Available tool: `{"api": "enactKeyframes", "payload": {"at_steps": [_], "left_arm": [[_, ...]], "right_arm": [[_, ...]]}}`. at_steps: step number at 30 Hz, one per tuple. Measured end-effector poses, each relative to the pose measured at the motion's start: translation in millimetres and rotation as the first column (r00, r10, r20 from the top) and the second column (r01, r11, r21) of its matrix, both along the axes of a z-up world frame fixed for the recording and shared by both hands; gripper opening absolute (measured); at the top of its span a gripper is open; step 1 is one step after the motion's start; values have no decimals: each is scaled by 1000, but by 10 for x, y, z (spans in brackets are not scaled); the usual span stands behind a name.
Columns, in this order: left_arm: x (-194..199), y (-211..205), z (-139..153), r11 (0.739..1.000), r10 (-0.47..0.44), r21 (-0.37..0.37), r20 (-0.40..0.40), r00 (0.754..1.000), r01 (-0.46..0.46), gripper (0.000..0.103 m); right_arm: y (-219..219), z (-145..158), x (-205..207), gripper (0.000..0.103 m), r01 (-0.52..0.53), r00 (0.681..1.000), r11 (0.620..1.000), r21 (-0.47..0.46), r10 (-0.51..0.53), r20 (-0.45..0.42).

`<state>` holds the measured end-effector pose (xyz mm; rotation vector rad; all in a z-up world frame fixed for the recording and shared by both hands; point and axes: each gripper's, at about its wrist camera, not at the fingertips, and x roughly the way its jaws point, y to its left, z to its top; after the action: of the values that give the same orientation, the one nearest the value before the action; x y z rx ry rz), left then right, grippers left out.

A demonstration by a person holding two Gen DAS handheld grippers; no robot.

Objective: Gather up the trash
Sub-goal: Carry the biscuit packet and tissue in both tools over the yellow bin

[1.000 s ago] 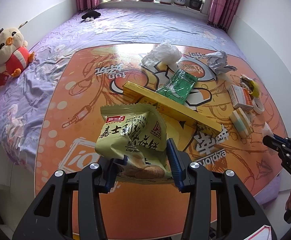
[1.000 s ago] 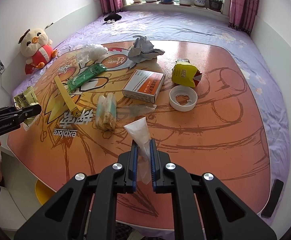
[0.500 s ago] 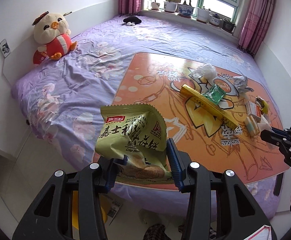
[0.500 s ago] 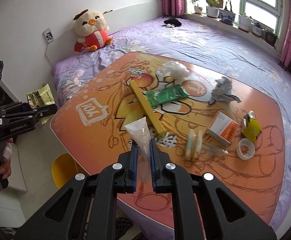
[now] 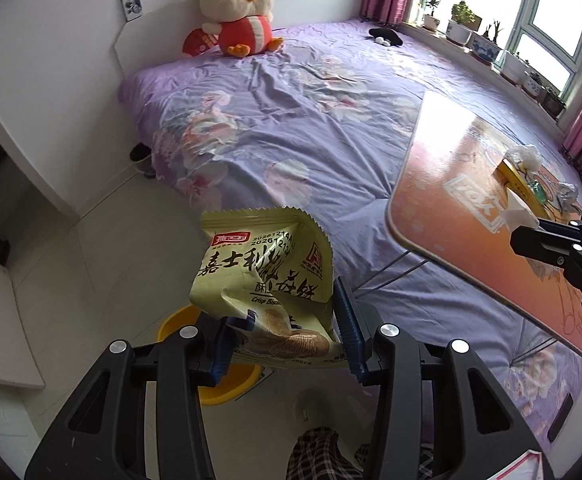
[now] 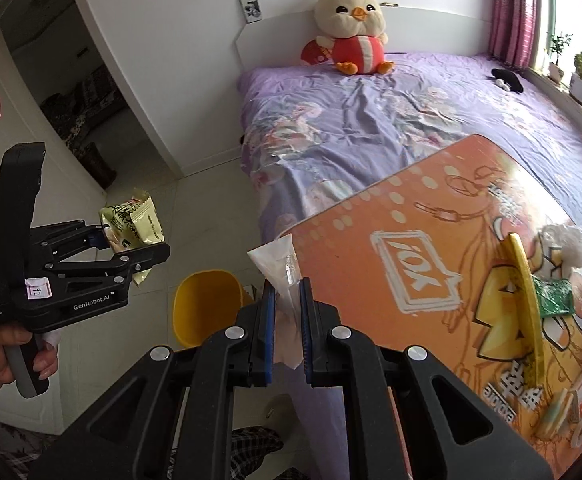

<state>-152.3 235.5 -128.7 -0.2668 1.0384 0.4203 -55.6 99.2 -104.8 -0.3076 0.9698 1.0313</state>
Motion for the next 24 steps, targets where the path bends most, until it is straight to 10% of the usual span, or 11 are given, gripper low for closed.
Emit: {"api": "enactKeyframes", "payload": {"at_steps": [24], "left_arm": [[-1012,1472,-1906,937,303,-117,-201,931,-330,45]], "right_arm": [[2401,-2064,-861,13,-538,837,816,-211,487,-249]]}}
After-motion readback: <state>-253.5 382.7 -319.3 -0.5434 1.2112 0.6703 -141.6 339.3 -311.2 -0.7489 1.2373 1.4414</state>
